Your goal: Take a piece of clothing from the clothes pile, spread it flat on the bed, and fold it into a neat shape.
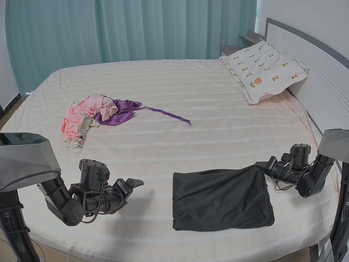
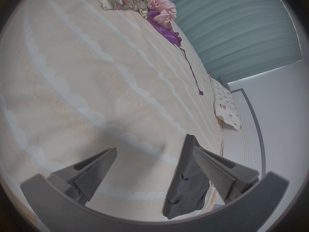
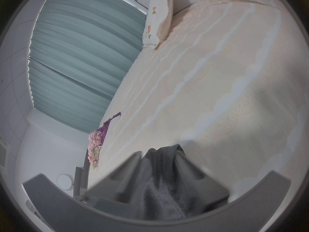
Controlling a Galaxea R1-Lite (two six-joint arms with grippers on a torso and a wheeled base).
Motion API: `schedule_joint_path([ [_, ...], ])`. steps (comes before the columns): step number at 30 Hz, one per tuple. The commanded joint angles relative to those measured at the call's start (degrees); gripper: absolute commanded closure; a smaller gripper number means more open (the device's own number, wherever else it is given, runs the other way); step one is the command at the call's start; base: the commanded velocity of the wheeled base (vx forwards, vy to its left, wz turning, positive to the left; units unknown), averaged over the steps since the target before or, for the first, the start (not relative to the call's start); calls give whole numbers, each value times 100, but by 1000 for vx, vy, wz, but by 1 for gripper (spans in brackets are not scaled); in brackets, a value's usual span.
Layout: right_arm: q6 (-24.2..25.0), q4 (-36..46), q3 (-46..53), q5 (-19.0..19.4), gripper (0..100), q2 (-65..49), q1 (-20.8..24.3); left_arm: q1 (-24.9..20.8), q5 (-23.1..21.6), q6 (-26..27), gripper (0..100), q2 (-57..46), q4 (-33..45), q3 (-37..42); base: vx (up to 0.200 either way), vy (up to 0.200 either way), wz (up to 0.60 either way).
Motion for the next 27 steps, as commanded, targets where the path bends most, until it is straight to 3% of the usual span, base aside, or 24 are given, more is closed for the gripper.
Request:
schedule_joint_path([
  [1,-12,-167,124,-4,0,-40,0,-4,1,7,0,8,-5,1,0,0,0],
  [5,-30,-677,396,-30,0,-40,-62,-48,1,7,0,17,-5,1,0,0,0],
  [8,-39,-905,554,-30,0,-40,-97,-119,10,7,0,8,-5,1,0,-200,0],
  [23,-39,-923,616,-30,0,-58,-106,-303,36,-2,0,-44,-5,45,0,-200,0],
  [27,-39,-923,668,-30,0,-93,-106,-330,124,24,0,-44,-22,-184,0,0,0],
])
